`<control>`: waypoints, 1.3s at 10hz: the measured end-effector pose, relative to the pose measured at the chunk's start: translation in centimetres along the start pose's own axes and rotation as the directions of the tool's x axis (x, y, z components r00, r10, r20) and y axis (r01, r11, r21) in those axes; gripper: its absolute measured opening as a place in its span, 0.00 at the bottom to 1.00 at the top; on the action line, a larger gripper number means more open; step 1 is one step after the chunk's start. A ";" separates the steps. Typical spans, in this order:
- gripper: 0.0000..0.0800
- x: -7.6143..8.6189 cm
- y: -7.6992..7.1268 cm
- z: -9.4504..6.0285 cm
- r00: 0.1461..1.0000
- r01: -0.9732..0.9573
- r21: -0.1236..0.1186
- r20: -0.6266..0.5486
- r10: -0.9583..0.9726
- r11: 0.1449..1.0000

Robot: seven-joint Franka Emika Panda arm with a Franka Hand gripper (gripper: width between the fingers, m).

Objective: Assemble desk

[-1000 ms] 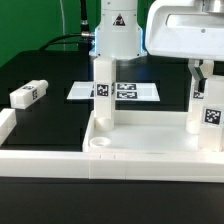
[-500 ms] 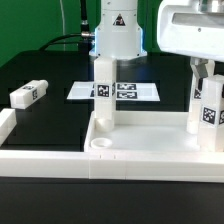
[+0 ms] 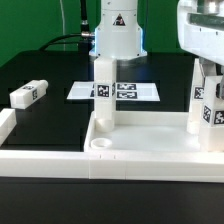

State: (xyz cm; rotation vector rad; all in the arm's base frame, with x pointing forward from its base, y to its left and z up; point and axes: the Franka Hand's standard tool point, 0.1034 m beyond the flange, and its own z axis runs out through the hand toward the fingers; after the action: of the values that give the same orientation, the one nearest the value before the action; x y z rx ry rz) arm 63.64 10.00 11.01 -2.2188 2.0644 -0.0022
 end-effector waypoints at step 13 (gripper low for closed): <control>0.81 0.1 -0.2 0.0 0.946 0.322 -0.003 -0.026 -0.322 0.947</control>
Offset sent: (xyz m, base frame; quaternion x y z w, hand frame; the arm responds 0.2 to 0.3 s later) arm 0.0000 0.0000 0.0000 0.0000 0.0000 0.1296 0.9916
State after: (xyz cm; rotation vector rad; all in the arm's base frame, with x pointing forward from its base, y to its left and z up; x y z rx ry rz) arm 63.82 9.91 10.97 -2.5396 1.6859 -0.0602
